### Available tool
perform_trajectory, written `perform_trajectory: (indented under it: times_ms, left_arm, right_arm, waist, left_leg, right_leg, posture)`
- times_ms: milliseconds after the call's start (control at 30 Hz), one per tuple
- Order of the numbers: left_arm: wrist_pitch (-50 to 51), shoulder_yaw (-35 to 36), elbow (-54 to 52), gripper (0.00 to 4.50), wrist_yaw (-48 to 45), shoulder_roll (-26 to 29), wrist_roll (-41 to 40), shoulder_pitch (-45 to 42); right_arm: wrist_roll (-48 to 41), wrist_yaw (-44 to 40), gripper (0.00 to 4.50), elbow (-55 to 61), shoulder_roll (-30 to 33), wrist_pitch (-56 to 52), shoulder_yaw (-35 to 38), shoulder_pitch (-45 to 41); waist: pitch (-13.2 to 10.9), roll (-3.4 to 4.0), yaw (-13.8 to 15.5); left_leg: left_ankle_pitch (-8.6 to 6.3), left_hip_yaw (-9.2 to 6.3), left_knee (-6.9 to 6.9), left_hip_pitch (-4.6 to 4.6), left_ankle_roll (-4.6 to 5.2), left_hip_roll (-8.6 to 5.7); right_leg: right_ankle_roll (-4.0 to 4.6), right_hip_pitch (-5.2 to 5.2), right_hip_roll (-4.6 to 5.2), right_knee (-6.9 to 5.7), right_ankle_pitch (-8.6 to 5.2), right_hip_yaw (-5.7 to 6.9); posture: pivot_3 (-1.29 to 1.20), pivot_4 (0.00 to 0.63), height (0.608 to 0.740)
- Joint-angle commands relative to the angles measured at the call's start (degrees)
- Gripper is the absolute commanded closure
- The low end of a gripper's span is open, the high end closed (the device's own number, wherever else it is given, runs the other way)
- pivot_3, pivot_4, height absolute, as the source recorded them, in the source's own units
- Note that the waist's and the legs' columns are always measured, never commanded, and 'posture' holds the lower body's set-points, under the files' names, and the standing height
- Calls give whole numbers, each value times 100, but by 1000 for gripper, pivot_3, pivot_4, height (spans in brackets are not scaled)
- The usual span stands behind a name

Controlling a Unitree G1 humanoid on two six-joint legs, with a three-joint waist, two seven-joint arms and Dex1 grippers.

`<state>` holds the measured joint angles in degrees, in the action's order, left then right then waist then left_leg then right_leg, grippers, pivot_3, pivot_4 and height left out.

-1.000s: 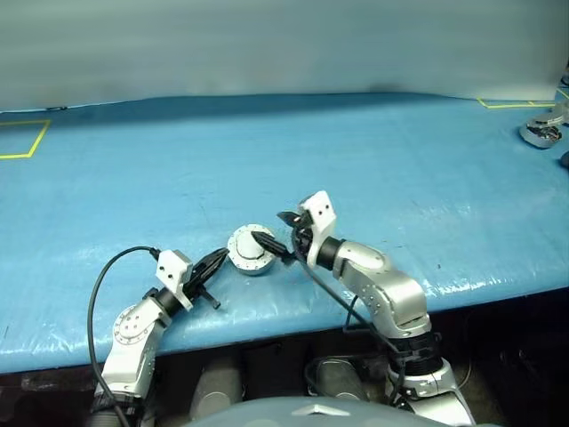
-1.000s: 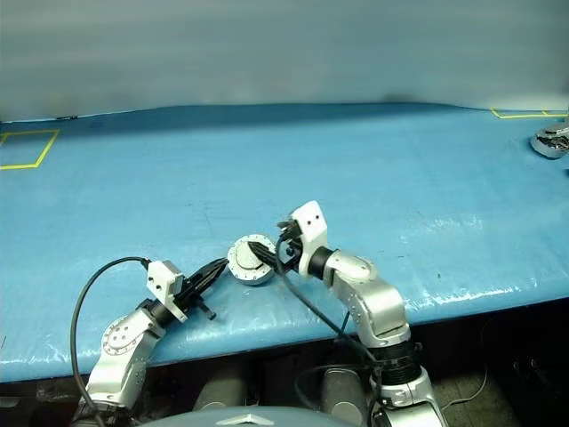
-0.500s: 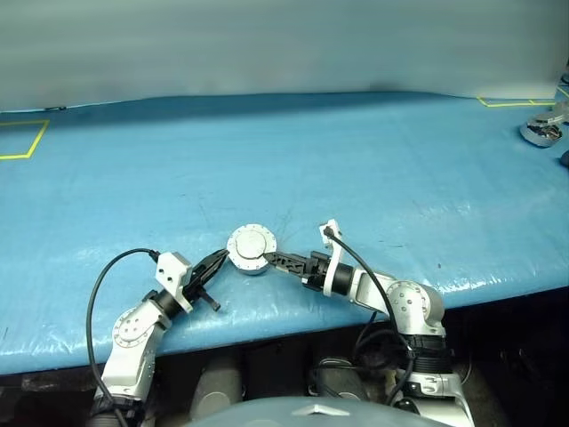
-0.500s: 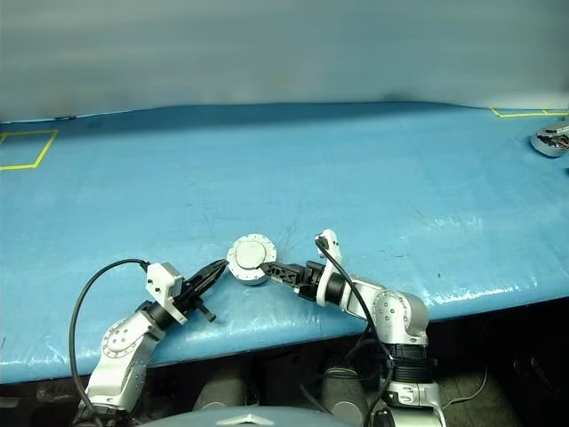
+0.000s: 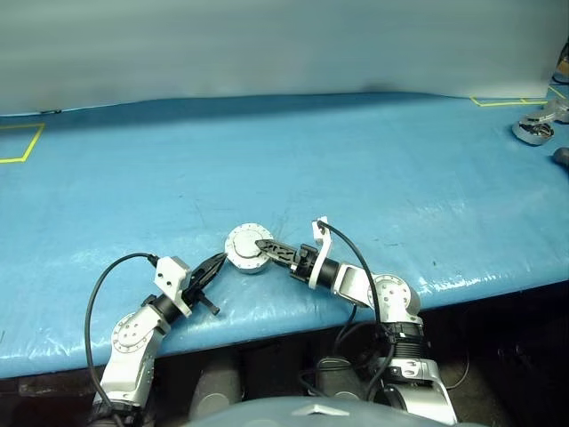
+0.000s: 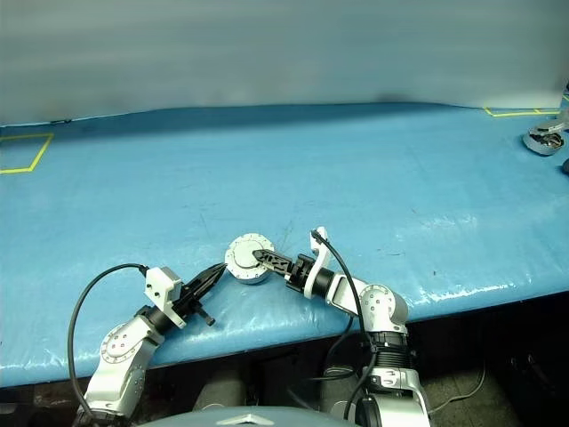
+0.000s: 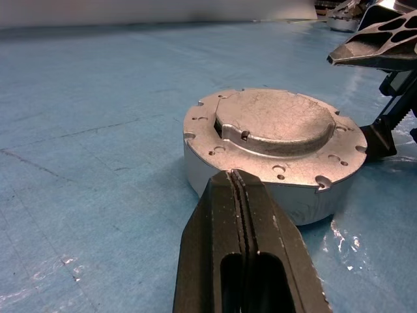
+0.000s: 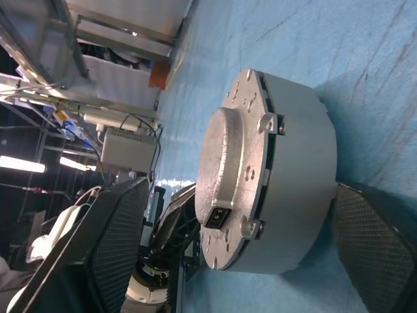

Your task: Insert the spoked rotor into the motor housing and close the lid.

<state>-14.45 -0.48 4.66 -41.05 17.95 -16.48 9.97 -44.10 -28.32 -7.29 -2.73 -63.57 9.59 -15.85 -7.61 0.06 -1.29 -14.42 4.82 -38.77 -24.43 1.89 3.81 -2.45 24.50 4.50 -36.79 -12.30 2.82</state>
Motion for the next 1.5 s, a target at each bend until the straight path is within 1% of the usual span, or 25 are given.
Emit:
perform_trajectory:
  times_ms: [33,133,433,533,567,600,733,833,933,1033,1067,1100,1133,1167,1233,1367,1433,1500]
  left_arm:
    - [27,-58,18,4500,29,-12,102,97]
    - [19,-57,13,4500,43,-13,102,117]
    - [16,-83,9,4500,42,-6,109,129]
    - [20,-84,11,4500,42,-1,114,120]
    - [19,-83,13,4500,44,0,117,117]
    - [18,-81,11,4500,44,2,118,118]
    - [13,4,3,4500,160,-85,28,92]
    - [186,205,-113,4500,259,-324,-405,63]
    - [604,497,-352,4500,459,-588,-1017,27]
    - [631,715,-387,4500,642,-770,-1194,-18]
    - [676,792,-405,4500,654,-900,-1402,-34]
    - [777,833,-440,4124,647,-1012,-1613,-31]
    - [937,817,-489,3931,577,-1094,-1803,8]
    - [1105,765,-546,3600,518,-1187,-1962,69]
    - [1426,731,-666,2952,528,-1435,-2316,173]
    - [1836,767,-822,1538,624,-1893,-2840,227]
    - [2046,753,-866,927,647,-2069,-3044,157]
    - [2320,754,-928,219,746,-2227,-3305,54]
  right_arm:
    - [7,225,1358,-271,-28,-50,88,20]
    - [-118,254,2304,-330,-71,-52,209,1]
    - [-138,342,2304,-401,-97,-65,150,36]
    - [-77,479,2826,-469,-105,-49,176,38]
    - [-77,518,3116,-461,-111,-60,182,41]
    - [-83,539,3242,-447,-115,-70,183,46]
    - [-240,645,3243,-328,-179,-72,327,20]
    - [-417,746,3243,-199,-235,-100,468,4]
    - [-859,1072,3243,-105,-439,-61,916,-166]
    - [-1323,1413,3243,-19,-647,53,1256,-335]
    - [-1470,1502,3243,45,-703,93,1333,-397]
    - [-1612,1599,3243,113,-760,128,1402,-457]
    - [-1758,1679,3243,183,-806,152,1453,-508]
    - [-1915,1754,3243,260,-843,185,1495,-569]
    - [-2228,1870,3243,388,-880,254,1535,-672]
    - [-2599,2114,3243,566,-873,376,1452,-786]
    - [-2754,2165,3243,618,-847,412,1390,-811]
    - [-2938,2237,3243,682,-840,445,1347,-839]
  waist:
    - [0,0,0]
    - [-2,4,-2]
    - [-3,8,-6]
    - [1,5,-11]
    - [3,2,-15]
    - [4,1,-20]
    - [2,4,-24]
    - [-1,6,-24]
    - [-4,4,-24]
    - [-14,4,-12]
    - [-15,4,-5]
    - [-15,4,-2]
    - [-18,3,-1]
    - [-22,0,-4]
    - [-30,0,-10]
    - [-51,-2,-24]
    - [-52,-4,-22]
    - [-53,-6,-1]
  left_leg:
    - [0,0,0,-1,0,0]
    - [0,0,3,-6,0,-1]
    - [0,0,7,-4,0,-1]
    - [0,0,7,-3,0,0]
    - [0,0,7,0,0,1]
    - [0,-1,7,2,0,2]
    - [0,-4,7,2,-1,3]
    - [0,-4,7,-3,-1,3]
    - [0,-4,7,-14,0,3]
    - [1,-6,7,-24,0,0]
    - [1,-7,7,-29,1,-2]
    - [1,-7,7,-37,1,-5]
    - [1,-6,7,-47,1,-10]
    - [1,-7,8,-59,2,-15]
    - [-2,-6,7,-71,8,-26]
    - [-8,-4,7,-75,17,-34]
    - [-8,-8,7,-74,16,-37]
    - [-7,-16,7,-72,16,-37]
  right_leg:
    - [0,1,1,0,0,0]
    - [2,5,1,1,-1,-1]
    - [2,6,0,1,-1,-1]
    - [2,5,0,1,-1,-1]
    - [2,3,0,1,-1,-1]
    - [1,3,-1,1,-2,-1]
    - [-2,4,0,1,-3,-1]
    - [1,8,1,1,-1,-1]
    - [1,14,0,4,-1,-1]
    - [0,16,-1,4,0,0]
    - [0,16,-1,4,0,1]
    - [0,13,-2,3,0,0]
    - [-1,11,-1,3,1,-2]
    - [-6,17,-1,4,4,-6]
    - [-40,24,-2,8,20,-12]
    - [-57,26,-8,14,16,-25]
    - [-56,24,-19,14,15,-25]
    - [-53,20,-24,14,12,-23]
  posture:
    - [0,150,740]
    - [0,150,740]
    - [0,150,740]
    - [0,150,740]
    - [0,150,740]
    - [0,150,740]
    - [0,150,740]
    - [0,150,740]
    - [0,150,740]
    - [0,150,740]
    - [0,150,740]
    - [0,150,740]
    - [0,150,740]
    - [0,150,740]
    - [0,150,740]
    - [0,150,740]
    - [0,150,740]
    - [0,150,740]
